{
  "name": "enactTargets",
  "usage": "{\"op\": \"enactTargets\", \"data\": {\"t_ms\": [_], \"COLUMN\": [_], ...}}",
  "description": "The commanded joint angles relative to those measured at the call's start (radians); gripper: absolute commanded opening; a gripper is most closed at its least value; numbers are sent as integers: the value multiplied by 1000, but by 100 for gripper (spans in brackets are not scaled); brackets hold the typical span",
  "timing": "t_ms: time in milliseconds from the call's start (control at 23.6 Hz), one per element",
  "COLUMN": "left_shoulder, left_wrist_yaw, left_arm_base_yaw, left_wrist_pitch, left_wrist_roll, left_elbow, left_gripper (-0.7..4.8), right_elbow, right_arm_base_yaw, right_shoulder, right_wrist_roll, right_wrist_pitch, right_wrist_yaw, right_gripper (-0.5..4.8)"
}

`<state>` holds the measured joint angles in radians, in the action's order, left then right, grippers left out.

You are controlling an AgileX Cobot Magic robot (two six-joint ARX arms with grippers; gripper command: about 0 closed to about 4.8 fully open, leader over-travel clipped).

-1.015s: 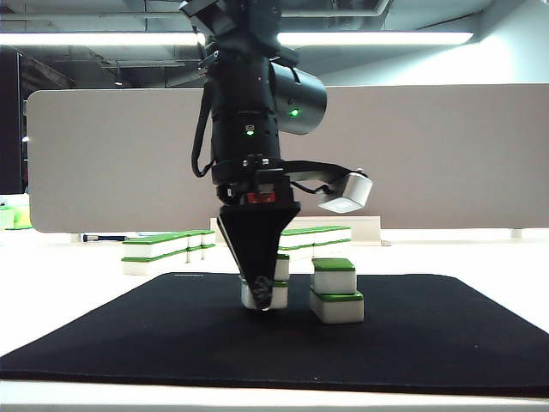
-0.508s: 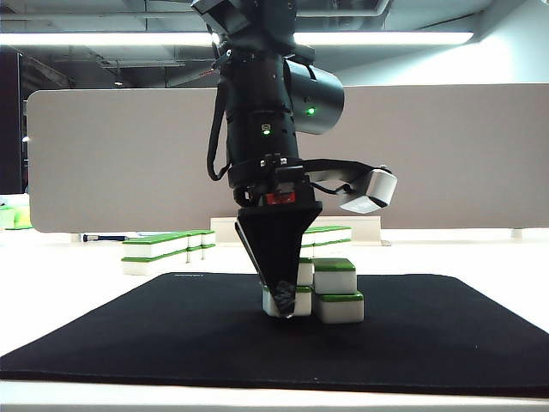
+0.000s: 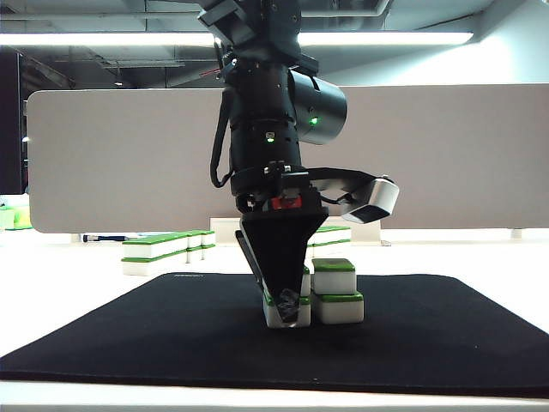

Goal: Take a mahjong tile from the mahjong wall and then place it on the table close to you.

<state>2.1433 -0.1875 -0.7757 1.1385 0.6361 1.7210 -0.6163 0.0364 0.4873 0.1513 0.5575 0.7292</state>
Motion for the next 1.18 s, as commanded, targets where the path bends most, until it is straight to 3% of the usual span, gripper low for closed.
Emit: {"op": "enactTargets", "data": {"t_ms": [42,127,169,211,423,1057,1184], "left_shoulder": [24,23,21,21,11,-69,-110], "left_wrist_yaw": [11,43,100,125,155,162,202], "left_arm_base_yaw": [-3,-3,-3,-3,-1,1,6], "left_wrist_pitch": [-11,-10,-10,3,80,253,279], "left_wrist_roll": [-9,-15,-43,-50,-50,-95,-97], "left_elbow": [-16,-14,-14,-6,64,65,65], "left_gripper": [311,330,405,414,414,410,402], "right_elbow": [-3,-3,-3,-3,-3,-3,-3], "right_arm_base_yaw": [0,0,0,0,1,0,0], "right_shoulder": [-1,-1,-1,-1,-2,-1,-1], "right_wrist_roll": [-3,-2,-2,-2,-2,-2,-2], "right_wrist_pitch": [-16,-16,-16,-16,-15,-15,-15], "right_wrist_yaw": [2,2,2,2,3,3,3], "right_gripper": [-1,-1,-1,-1,-1,-1,-1]}}
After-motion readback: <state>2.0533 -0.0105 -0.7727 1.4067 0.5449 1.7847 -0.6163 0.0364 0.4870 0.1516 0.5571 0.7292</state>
